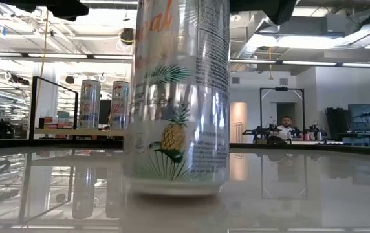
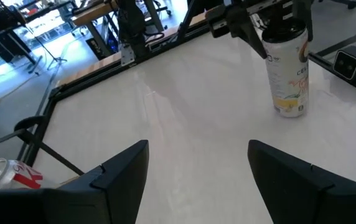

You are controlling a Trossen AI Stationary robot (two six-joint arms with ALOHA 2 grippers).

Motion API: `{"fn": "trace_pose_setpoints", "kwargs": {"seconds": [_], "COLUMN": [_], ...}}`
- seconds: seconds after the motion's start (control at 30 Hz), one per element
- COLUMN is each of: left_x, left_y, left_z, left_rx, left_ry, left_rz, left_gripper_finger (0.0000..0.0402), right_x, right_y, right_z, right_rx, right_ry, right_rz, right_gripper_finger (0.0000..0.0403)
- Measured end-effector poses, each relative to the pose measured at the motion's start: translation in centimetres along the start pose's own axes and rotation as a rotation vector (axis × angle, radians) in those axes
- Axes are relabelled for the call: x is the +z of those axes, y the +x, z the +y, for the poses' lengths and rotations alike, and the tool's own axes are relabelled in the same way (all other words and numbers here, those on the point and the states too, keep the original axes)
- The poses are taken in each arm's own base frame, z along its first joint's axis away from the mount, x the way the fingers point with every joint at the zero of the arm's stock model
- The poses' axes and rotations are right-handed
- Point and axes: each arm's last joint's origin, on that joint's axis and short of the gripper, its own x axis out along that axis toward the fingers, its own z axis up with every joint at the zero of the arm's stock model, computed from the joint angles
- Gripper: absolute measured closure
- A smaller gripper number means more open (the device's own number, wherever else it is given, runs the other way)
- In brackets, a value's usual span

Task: Place canned beverage on shelf
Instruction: Put the yellow soda can on the shelf aligned with the other yellow soda can

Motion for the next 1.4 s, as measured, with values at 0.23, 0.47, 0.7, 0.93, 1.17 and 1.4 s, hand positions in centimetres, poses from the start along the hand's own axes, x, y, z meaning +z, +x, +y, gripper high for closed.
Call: {"fn": "trace_pose_setpoints", "kwargs": {"seconds": [0.23, 0.47, 0.7, 0.93, 1.17, 1.4], "left_x": [0.1, 0.0, -0.4, -1.1, -3.2, -4.3], "left_y": [-0.2, -0.6, -1.3, -1.8, -0.3, 0.6], "left_z": [0.1, 0.3, 1.1, 2.2, 2.6, 3.2], "left_rx": [0.019, 0.013, 0.067, 0.215, 0.198, 0.034], "left_ry": [0.007, 0.058, -0.044, -0.205, -0.395, -0.432], "left_rz": [-0.012, -0.01, 0.008, 0.053, -0.016, -0.159], "left_gripper_finger": [0.0142, 0.0142, 0.0142, 0.0142, 0.0142, 0.0136], "right_x": [3.4, 10.1, 16.1, 16.4, 17.7, 18.7], "right_y": [-0.3, 1.2, 4.9, 9.0, 9.8, 9.1], "right_z": [-1.9, -8.3, -20.3, -27.1, -26.1, -25.2], "right_rx": [0.014, 0.143, 0.4, 0.571, 0.647, 0.654], "right_ry": [-0.089, -0.25, -0.343, -0.366, -0.506, -0.576], "right_rz": [-0.023, -0.019, -0.102, -0.155, -0.201, -0.224], "right_gripper_finger": [0.0128, 0.0128, 0.0128, 0.0128, 0.0128, 0.0128]}}
